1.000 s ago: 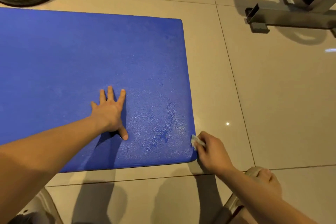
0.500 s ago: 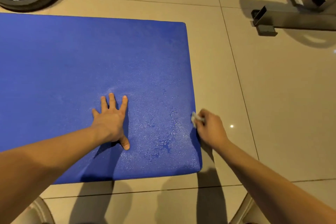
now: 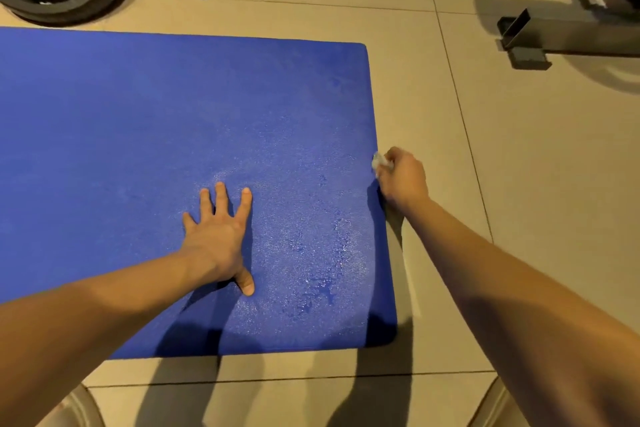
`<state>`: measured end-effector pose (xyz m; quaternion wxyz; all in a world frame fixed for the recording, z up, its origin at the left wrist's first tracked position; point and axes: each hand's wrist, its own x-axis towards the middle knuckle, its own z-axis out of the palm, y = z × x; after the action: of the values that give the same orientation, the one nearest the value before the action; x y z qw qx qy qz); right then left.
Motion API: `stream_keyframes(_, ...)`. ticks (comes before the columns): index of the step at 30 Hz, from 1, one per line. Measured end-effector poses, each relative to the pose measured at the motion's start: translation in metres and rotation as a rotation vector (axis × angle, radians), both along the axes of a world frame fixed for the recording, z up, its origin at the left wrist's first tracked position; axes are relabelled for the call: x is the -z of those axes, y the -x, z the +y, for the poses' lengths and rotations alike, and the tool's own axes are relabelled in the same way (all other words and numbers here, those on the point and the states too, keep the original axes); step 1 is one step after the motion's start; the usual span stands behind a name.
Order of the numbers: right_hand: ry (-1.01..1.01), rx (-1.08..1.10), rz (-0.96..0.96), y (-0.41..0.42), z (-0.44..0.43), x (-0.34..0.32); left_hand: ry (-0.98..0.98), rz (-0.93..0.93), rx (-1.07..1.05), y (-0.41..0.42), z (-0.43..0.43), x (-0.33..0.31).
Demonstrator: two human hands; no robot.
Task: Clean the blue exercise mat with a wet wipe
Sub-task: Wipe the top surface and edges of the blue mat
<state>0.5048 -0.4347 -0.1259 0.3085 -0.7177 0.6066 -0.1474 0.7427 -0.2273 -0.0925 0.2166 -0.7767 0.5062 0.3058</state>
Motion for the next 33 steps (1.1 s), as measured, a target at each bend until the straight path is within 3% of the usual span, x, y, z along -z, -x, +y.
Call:
stream_keyframes(4, -0.075, -0.226, 0.084, 0.058, 0.083, -0.009, 0.002, -0.002, 0.006, 0.0, -0.001, 0.0)
stream_keyframes(7, -0.123, -0.271, 0.105, 0.071, 0.106, -0.018, 0.001, 0.002, 0.0, 0.001, -0.001, -0.001)
stream_keyframes(12, 0.048, -0.141, 0.045, 0.001, 0.017, -0.007, 0.0, 0.002, -0.001, 0.001, -0.003, 0.001)
stream_keyframes(15, -0.006, -0.097, 0.017, -0.032, -0.033, -0.005, -0.001, -0.008, 0.0, 0.001, -0.002, 0.004)
stream_keyframes(18, -0.028, -0.081, 0.022, -0.034, -0.026, -0.003, -0.005, -0.01, 0.0, 0.0, -0.001, 0.002)
stream_keyframes(23, -0.039, -0.326, 0.078, 0.034, 0.075, -0.016, -0.007, -0.001, -0.003, 0.001, -0.003, 0.0)
stream_keyframes(26, -0.04, -0.459, 0.141, 0.049, 0.089, -0.018, -0.006, 0.003, -0.011, 0.001, -0.003, 0.001)
stream_keyframes(33, 0.099, -0.227, 0.086, -0.034, -0.016, -0.009, -0.006, 0.01, -0.016, 0.0, -0.003, 0.003)
